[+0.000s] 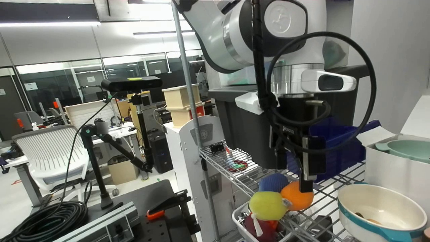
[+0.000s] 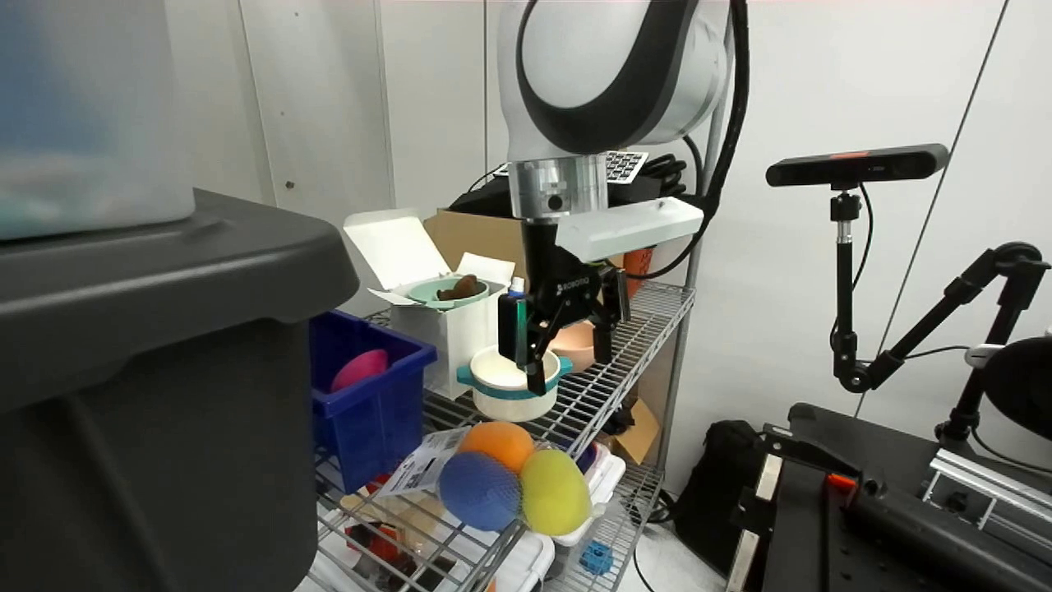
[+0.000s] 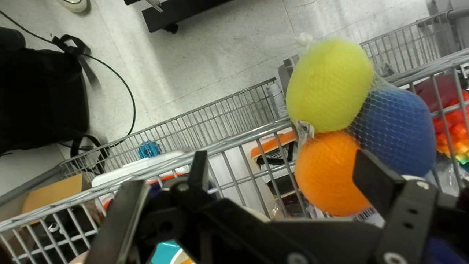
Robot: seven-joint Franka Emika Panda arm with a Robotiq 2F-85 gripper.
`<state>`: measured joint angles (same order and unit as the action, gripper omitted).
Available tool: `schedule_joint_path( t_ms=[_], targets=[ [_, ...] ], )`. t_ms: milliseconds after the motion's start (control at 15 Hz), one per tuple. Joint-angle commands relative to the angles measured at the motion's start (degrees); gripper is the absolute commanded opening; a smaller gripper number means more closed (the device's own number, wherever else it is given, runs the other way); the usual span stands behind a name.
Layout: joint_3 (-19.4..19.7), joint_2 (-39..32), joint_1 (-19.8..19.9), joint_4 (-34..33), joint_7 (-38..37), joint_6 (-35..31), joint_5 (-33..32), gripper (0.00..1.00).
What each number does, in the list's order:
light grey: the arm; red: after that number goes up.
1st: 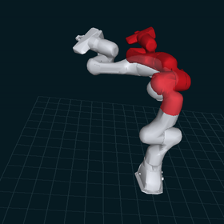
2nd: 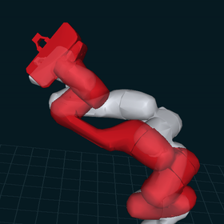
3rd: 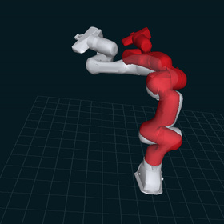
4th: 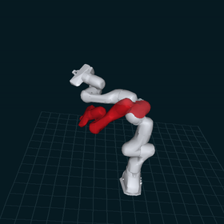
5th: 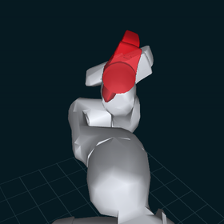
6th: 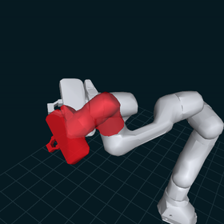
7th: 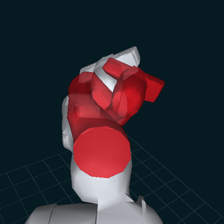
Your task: Put the packet of balls into the blue crate
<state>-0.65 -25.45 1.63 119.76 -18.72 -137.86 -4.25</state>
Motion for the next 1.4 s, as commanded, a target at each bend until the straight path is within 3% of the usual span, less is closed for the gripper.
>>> schedule_joint_path(
  t_ms=[0,133,200,733,1333],
  targets=[
    [1.5,-0.6,-2.1,-2.2,1.3,3.3,1.5,1.0],
    [1.6,0.1,-1.8,-2.1,2.4,5.3,1.8,1.0],
    [1.9,-0.5,-2.6,-1.2,0.8,2.6,1.0,1.0],
    [2.4,-2.3,-3.4,-1.6,0.3,0.9,1.0,1.0],
    [2.7,-10.4,-6.1,-6.1,-3.7,-5.0,2.2,1.0]
  ],
)
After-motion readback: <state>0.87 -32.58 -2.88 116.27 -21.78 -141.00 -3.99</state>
